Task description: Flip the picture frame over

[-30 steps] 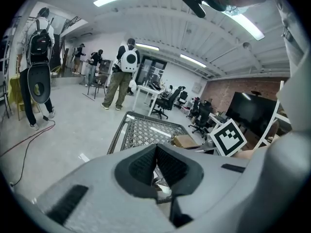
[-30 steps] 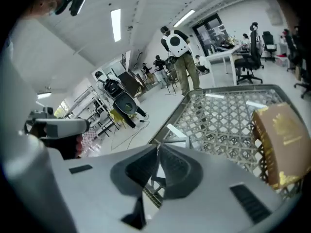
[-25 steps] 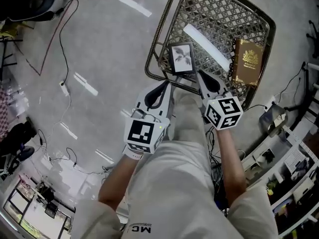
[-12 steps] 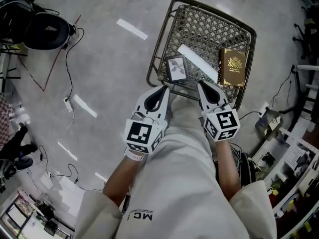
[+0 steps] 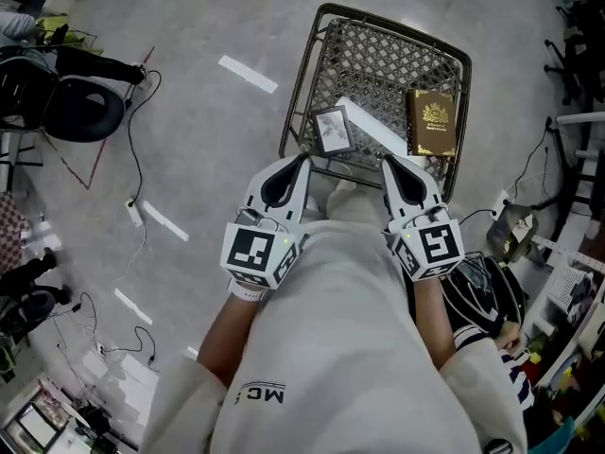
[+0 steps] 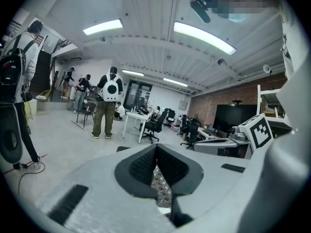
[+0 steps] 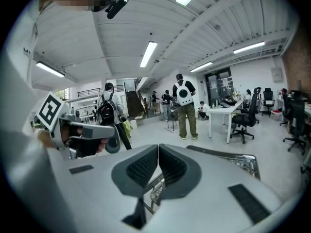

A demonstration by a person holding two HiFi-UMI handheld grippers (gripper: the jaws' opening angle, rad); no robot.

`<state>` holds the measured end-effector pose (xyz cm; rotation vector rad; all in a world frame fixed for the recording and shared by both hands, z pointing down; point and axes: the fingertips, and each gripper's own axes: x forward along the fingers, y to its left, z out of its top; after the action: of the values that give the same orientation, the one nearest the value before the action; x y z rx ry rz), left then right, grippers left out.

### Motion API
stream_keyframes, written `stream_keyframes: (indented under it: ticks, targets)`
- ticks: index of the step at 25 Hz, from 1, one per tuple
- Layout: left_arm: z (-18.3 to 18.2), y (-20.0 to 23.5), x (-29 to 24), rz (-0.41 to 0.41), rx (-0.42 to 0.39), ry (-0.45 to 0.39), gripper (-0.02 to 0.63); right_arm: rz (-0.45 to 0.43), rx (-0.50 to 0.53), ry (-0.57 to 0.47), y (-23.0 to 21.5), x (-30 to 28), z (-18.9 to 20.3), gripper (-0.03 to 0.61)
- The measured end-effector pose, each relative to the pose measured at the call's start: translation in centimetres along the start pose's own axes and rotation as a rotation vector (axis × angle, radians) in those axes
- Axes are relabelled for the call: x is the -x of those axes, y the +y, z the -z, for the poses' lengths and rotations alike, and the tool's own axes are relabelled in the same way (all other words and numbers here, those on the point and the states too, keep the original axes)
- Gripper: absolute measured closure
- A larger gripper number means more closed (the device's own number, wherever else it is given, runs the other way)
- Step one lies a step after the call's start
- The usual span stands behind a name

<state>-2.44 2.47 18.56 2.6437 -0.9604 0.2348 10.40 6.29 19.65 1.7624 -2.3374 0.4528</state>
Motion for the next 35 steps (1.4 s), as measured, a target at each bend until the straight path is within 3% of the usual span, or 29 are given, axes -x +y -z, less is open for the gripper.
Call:
stream_keyframes:
  ticks: [10, 35]
  targets:
    - [-1.0, -1.1, 1.1, 0.016, -0.029, -0.034, 0.589, 0.03, 0.017, -0.052, 0.1, 1.6, -1.3, 0.558]
    - [0.4, -2.0, 2.6, 0.005, 0.012, -0.033, 0.589, 0.034, 0.035, -0.057, 1.3, 3.3, -1.1, 0.561]
